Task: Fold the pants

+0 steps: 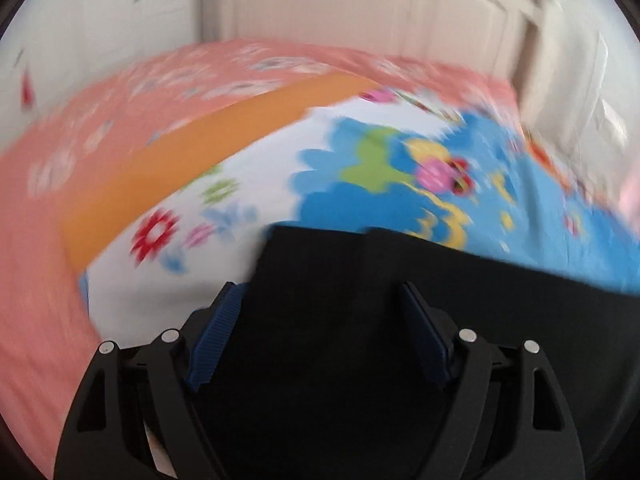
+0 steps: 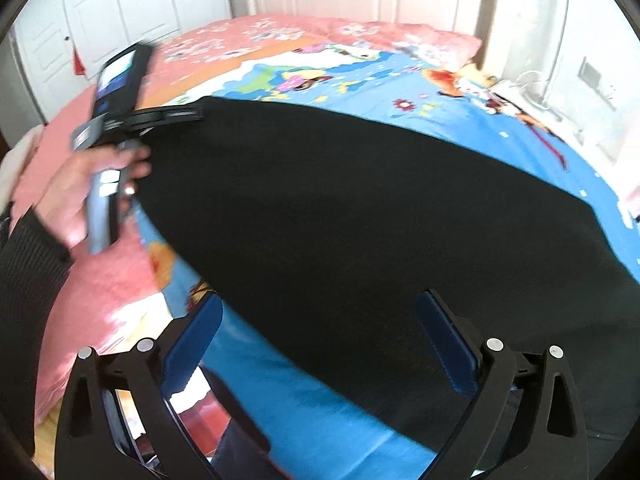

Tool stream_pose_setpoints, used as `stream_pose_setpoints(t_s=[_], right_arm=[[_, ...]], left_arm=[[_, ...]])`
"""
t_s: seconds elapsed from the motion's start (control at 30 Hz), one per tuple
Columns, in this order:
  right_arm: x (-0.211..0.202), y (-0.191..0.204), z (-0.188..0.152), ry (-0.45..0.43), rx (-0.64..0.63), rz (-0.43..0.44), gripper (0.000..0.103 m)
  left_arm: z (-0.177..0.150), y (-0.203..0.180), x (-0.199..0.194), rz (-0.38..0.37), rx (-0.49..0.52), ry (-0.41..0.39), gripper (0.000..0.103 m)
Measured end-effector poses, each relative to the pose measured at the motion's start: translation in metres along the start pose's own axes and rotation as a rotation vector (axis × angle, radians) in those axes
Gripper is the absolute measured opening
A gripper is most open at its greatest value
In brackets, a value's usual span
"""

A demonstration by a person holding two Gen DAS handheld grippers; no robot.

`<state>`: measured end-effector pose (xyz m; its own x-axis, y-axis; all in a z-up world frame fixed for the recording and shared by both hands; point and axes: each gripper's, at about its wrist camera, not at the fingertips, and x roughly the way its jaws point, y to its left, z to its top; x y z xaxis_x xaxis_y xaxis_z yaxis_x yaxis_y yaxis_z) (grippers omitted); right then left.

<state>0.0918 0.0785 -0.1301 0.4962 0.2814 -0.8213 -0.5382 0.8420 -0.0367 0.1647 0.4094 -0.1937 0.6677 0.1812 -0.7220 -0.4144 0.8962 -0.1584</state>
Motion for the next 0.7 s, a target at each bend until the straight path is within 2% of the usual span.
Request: stream_pose_setpoints(t_s=[0.07,0.17,0.37,0.4,0.47,0.53,0.57,0.7], right_arm=[[0.001,0.000,0.004,-0.017,0.013,-0.058,0.095],[0.003,-0.002,0.012,-0.065,0.007,-0.099,0.098],[0.028,0.000,0.061,-0.099,-0.072,-0.158,0.099],[0.033,-0.001,0.070,-0.098,-0.075,-0.149,0.099],[0.045,-0.006,0.094,-0.112,-0.074,-0.063,0.099],[0.069,-0.009,0.116,-0.076,-0.060,-0.056,0.099],[0.081,-0.010,0.126,-0.051,-0.059,-0.052,0.099],[0.123,-0.022,0.150,0.020,-0.048,-0.117,0.099]], left_arm=[[-0.007,0.006,-0.009,0.012,-0.003,-0.035,0.083],[-0.020,0.006,-0.022,0.062,0.006,-0.093,0.086],[-0.038,0.003,-0.036,0.078,-0.003,-0.104,0.089],[-0.041,0.002,-0.041,0.089,-0.001,-0.102,0.089],[-0.047,0.000,-0.054,0.110,0.005,-0.115,0.089],[-0.057,0.000,-0.069,0.119,-0.017,-0.126,0.089],[-0.063,0.004,-0.074,0.098,-0.051,-0.120,0.088],[-0.085,0.033,-0.088,0.039,-0.208,-0.114,0.066]])
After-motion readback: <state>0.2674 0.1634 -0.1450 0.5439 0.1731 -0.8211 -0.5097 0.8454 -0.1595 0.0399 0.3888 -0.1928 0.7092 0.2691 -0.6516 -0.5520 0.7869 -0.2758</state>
